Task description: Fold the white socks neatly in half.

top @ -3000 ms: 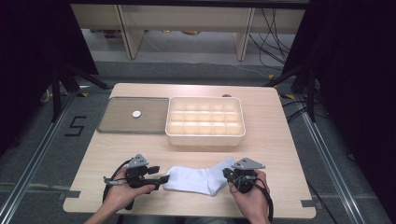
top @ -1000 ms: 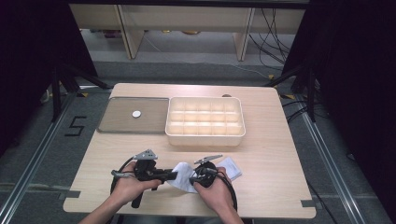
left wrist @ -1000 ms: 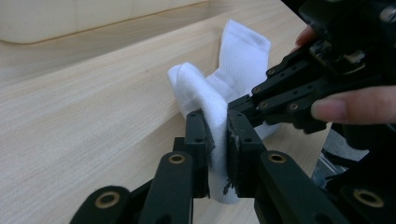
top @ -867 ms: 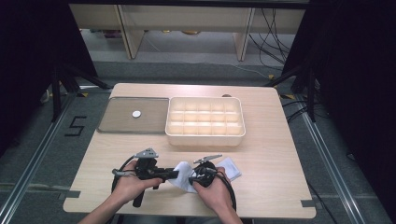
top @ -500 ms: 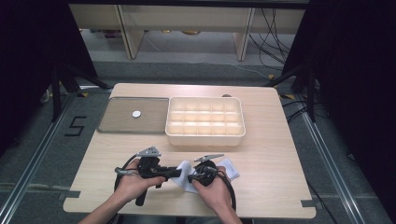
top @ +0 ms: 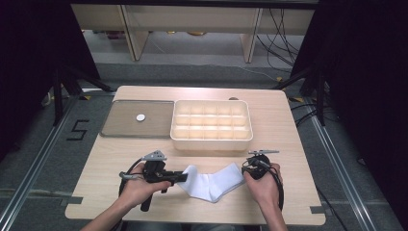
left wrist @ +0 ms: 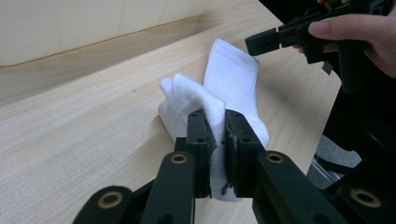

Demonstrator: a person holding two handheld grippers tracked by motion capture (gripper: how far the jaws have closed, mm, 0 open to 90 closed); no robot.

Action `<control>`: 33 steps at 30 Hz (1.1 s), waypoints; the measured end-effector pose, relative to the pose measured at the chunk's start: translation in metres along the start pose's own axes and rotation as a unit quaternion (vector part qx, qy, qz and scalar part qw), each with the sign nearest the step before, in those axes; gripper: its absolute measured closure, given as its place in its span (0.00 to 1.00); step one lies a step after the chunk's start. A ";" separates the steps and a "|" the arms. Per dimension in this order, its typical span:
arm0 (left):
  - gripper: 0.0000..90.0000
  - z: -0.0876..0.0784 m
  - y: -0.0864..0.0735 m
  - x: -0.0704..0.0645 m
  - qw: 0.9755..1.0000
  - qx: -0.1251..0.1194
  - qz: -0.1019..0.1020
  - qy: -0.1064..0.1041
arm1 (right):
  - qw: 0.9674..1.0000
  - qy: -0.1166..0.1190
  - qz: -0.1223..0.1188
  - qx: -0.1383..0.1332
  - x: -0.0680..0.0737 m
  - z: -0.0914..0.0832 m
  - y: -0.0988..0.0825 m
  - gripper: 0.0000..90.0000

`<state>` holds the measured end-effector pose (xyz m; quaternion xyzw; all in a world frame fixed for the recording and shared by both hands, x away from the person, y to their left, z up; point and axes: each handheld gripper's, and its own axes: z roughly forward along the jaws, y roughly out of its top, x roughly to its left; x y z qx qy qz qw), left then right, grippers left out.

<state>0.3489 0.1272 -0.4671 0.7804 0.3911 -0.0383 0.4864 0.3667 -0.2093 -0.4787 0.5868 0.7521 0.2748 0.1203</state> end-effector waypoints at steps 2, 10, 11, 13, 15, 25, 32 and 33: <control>0.90 0.000 0.000 -0.001 1.000 0.000 0.001 0.004 | 1.000 0.001 -0.001 0.007 0.001 0.004 -0.002 0.99; 0.90 0.001 0.004 0.000 1.000 -0.003 0.003 0.001 | 1.000 -0.009 -0.004 0.021 0.003 0.010 -0.003 0.99; 0.90 0.002 0.004 -0.001 1.000 -0.006 0.003 0.003 | 1.000 -0.005 -0.004 0.022 0.006 0.011 -0.003 0.99; 0.90 0.002 0.005 -0.002 1.000 -0.005 0.004 0.004 | 1.000 -0.004 -0.005 0.027 0.008 0.013 -0.004 0.99; 0.90 0.002 0.005 -0.003 1.000 -0.007 0.005 0.001 | 1.000 0.000 -0.002 0.028 0.012 0.015 -0.005 0.98; 0.90 0.006 0.004 -0.006 1.000 -0.004 0.006 0.005 | 0.999 0.007 -0.007 0.033 0.022 0.014 -0.008 0.98; 0.90 0.012 0.003 -0.008 1.000 0.005 0.011 0.001 | 0.999 0.006 -0.017 0.030 0.028 0.015 -0.009 0.97; 0.90 0.013 0.002 -0.009 1.000 0.007 0.011 0.007 | 0.999 0.007 -0.018 0.031 0.028 0.015 -0.009 0.97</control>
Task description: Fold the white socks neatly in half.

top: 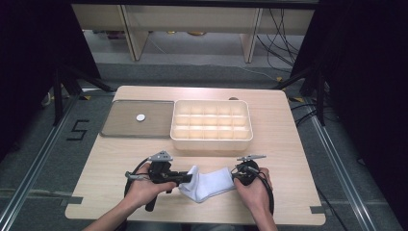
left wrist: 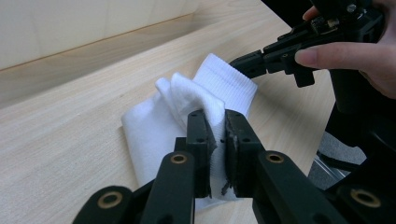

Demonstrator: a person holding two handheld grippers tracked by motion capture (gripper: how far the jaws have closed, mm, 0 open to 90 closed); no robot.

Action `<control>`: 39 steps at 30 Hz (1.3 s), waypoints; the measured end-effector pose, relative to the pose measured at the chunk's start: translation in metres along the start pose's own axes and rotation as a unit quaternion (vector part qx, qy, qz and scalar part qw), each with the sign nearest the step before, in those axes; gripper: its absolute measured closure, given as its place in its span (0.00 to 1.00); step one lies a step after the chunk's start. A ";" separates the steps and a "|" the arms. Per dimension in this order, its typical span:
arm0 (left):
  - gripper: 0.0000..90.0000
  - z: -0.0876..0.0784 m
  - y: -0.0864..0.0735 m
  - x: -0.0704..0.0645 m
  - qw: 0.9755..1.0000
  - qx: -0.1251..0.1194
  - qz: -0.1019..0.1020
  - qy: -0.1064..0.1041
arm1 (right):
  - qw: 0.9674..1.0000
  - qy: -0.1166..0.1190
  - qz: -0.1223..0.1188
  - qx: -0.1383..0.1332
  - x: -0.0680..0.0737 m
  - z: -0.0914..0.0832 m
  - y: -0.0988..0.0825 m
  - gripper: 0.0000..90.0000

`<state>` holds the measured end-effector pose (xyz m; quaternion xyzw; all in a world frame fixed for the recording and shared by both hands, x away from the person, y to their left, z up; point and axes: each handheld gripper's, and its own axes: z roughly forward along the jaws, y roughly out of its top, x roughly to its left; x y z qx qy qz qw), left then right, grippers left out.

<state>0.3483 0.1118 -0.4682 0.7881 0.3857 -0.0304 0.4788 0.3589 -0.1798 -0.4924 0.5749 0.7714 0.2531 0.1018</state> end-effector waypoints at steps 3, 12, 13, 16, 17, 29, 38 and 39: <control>0.90 0.002 0.000 0.000 1.000 0.000 0.001 0.001 | 1.000 0.011 -0.007 0.000 0.000 0.000 -0.001 0.97; 0.90 0.004 0.000 -0.001 1.000 0.001 0.001 -0.002 | 1.000 0.018 -0.013 -0.005 0.006 0.001 -0.003 0.96; 0.90 0.004 0.000 -0.001 1.000 0.001 0.001 -0.002 | 1.000 0.018 -0.013 -0.005 0.006 0.001 -0.003 0.96; 0.90 0.006 0.000 -0.001 1.000 0.002 0.002 0.000 | 1.000 0.015 -0.020 -0.006 0.007 0.002 -0.003 0.97; 0.90 0.007 0.000 -0.002 1.000 0.001 0.001 0.001 | 1.000 0.020 -0.013 -0.003 0.009 0.002 -0.003 0.97; 0.90 0.012 0.003 -0.004 1.000 0.005 0.010 0.004 | 0.999 0.024 -0.026 -0.003 0.015 0.002 -0.004 1.00; 0.90 0.017 0.003 -0.006 1.000 0.005 0.011 0.000 | 1.000 0.021 -0.021 0.003 0.020 0.001 -0.002 1.00; 0.90 0.018 0.003 -0.006 1.000 0.006 0.012 0.004 | 1.000 0.015 -0.020 0.004 0.021 0.002 -0.002 1.00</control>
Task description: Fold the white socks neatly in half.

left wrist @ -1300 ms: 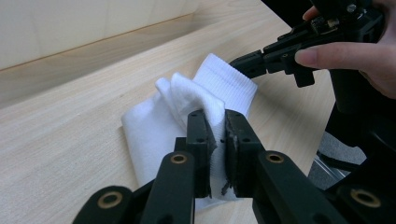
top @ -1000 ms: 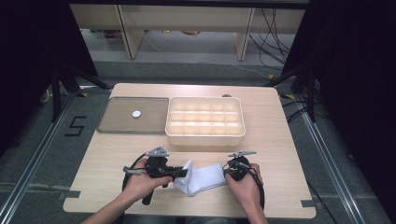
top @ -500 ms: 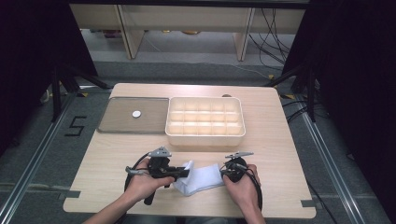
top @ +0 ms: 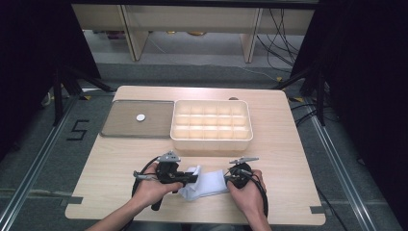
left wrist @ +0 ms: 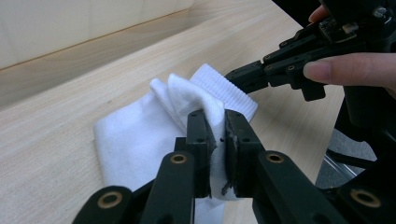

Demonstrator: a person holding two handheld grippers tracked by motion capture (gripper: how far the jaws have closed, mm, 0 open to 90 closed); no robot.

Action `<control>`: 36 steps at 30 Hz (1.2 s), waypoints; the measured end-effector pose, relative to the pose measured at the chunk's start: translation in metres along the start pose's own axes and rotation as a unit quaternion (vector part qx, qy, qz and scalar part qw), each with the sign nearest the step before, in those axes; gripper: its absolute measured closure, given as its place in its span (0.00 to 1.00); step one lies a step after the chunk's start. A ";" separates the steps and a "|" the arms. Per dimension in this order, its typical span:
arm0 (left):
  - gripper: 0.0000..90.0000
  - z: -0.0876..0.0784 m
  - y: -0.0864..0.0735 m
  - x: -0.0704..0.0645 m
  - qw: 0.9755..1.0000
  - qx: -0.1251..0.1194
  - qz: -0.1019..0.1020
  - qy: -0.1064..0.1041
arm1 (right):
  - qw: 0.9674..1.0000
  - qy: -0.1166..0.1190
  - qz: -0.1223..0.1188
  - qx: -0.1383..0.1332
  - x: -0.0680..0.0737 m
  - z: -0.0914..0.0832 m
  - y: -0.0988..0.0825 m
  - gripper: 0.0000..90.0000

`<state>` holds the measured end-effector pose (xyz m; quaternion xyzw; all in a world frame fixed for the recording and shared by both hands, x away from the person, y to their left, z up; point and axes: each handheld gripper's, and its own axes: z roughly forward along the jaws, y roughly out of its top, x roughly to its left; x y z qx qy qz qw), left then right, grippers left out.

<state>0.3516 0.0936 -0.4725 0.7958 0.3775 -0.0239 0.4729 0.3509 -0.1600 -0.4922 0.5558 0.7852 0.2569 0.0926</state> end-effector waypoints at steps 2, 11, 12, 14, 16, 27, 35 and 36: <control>0.90 0.001 0.001 0.000 1.000 0.005 0.004 -0.002 | 1.000 0.007 -0.006 -0.007 -0.001 0.000 0.000 1.00; 0.90 0.010 0.002 -0.003 1.000 0.011 0.006 0.005 | 1.000 0.021 -0.011 -0.005 0.002 0.000 -0.001 1.00; 0.90 0.011 0.002 -0.003 1.000 0.011 0.005 0.002 | 1.000 0.013 -0.013 -0.013 0.002 0.001 -0.001 1.00; 0.90 0.013 0.003 -0.004 1.000 0.010 0.008 0.002 | 1.000 0.016 -0.009 -0.012 0.003 0.001 -0.002 1.00; 0.90 0.014 0.004 -0.005 1.000 0.011 0.007 0.005 | 1.000 0.015 -0.017 -0.014 0.003 0.002 -0.002 1.00; 0.90 0.021 0.004 -0.008 1.000 0.013 0.011 0.001 | 1.000 0.012 -0.018 -0.007 0.006 0.004 -0.002 1.00; 0.90 0.027 0.005 -0.008 1.000 0.019 0.015 0.001 | 1.000 0.021 -0.014 -0.005 0.007 0.003 -0.002 1.00; 0.90 0.028 0.005 -0.008 1.000 0.019 0.016 -0.002 | 0.999 0.015 -0.028 -0.006 0.007 0.004 -0.002 1.00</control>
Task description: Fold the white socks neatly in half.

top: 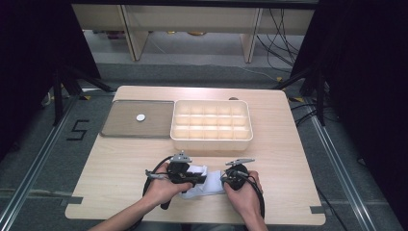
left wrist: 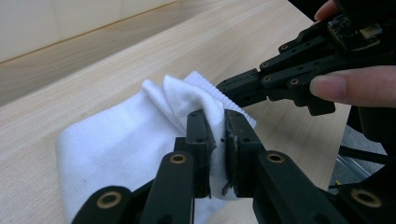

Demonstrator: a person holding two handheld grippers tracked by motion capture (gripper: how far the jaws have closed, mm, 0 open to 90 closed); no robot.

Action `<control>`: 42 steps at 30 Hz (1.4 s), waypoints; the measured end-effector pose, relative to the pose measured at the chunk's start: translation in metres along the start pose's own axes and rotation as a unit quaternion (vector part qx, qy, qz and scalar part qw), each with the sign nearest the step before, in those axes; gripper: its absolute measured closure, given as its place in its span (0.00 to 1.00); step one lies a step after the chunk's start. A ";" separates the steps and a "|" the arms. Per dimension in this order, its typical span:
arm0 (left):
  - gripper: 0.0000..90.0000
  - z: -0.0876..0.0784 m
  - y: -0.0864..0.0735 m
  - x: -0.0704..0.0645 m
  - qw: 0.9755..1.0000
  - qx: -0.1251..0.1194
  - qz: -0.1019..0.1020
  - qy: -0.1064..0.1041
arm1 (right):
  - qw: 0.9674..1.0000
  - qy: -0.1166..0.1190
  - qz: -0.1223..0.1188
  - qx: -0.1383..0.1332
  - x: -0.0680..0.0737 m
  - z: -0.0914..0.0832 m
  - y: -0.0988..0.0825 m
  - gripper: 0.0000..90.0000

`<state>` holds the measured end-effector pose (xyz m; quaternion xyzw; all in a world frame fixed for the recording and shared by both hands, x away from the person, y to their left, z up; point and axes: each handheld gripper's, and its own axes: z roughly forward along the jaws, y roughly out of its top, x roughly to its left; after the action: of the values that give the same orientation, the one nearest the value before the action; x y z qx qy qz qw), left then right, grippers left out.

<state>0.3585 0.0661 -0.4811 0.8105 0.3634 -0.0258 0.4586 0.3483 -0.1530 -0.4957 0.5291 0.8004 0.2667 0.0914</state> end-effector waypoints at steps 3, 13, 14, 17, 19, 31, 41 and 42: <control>0.90 0.002 0.001 -0.001 1.000 -0.002 0.000 0.006 | 1.000 -0.002 0.009 -0.001 0.002 0.000 0.000 1.00; 0.89 0.009 0.002 -0.001 1.000 0.008 0.005 0.005 | 1.000 0.007 0.012 -0.013 0.005 0.001 0.000 1.00; 0.89 0.010 0.002 -0.002 1.000 0.004 0.001 0.009 | 1.000 0.005 -0.002 -0.016 0.003 0.003 0.000 1.00; 0.89 0.012 0.002 -0.002 1.000 0.009 0.003 0.004 | 1.000 0.004 0.003 -0.013 0.004 0.002 0.000 1.00; 0.89 0.013 0.002 -0.002 1.000 0.009 0.003 0.003 | 1.000 0.004 0.003 -0.013 0.004 0.002 0.000 1.00; 0.87 0.026 -0.001 -0.002 1.000 0.011 0.006 0.006 | 1.000 -0.006 0.004 -0.003 0.007 0.000 0.000 1.00; 0.68 0.023 0.003 -0.005 1.000 -0.019 0.020 -0.012 | 1.000 0.010 0.008 -0.025 0.006 -0.006 0.002 0.99; 0.68 0.017 0.005 -0.006 0.999 -0.029 0.022 -0.012 | 0.999 0.001 0.007 -0.036 0.005 -0.015 0.004 0.99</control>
<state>0.3624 0.0481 -0.4849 0.8043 0.3403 -0.0147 0.4870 0.3424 -0.1521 -0.4805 0.5305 0.7869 0.2961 0.1081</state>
